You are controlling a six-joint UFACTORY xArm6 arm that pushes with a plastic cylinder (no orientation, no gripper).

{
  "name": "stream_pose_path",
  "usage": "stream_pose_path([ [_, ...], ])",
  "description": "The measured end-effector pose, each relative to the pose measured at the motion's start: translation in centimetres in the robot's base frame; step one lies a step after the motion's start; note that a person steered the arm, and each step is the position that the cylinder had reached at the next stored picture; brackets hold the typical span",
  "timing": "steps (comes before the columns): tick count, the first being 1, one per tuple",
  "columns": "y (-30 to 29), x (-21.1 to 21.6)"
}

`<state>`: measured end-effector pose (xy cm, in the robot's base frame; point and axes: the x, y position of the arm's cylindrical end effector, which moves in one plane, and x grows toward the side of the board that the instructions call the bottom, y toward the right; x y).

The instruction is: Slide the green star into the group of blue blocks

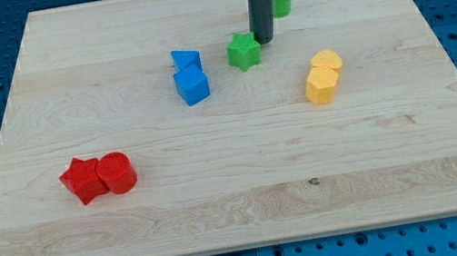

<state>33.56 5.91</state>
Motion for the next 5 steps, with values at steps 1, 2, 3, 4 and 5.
stream_pose_path([
  [1,-0.9,0.5],
  [2,-1.3,1.1],
  [3,-1.1,1.6],
  [4,-0.2,2.3],
  [5,-1.8,2.9],
])
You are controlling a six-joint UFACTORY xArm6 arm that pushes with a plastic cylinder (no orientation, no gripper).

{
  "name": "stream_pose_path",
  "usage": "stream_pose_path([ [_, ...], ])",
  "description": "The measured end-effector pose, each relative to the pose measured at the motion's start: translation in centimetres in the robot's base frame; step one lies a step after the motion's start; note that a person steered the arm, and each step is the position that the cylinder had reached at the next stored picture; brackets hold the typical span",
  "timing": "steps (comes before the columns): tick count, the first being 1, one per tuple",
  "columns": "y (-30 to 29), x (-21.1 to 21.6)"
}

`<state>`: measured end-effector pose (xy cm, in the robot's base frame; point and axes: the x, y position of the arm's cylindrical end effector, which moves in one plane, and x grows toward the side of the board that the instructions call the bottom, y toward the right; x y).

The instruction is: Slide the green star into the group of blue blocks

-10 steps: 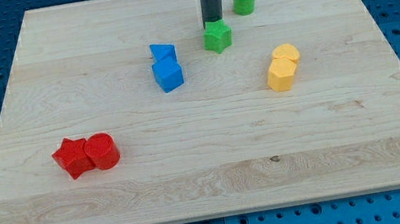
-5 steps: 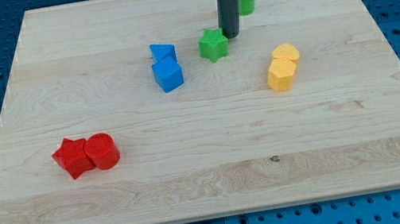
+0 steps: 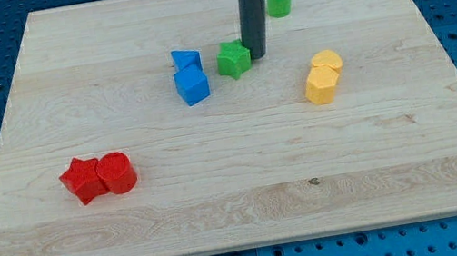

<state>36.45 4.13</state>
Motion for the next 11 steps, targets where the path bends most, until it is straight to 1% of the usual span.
stream_pose_path([
  [1,0.1,0.0],
  [2,2.3,-2.2],
  [3,1.0,-2.1],
  [4,-1.5,-2.0],
  [5,-1.5,-1.3],
  [6,-2.2,0.5],
  [10,-2.5,1.4],
  [11,-0.7,1.3],
])
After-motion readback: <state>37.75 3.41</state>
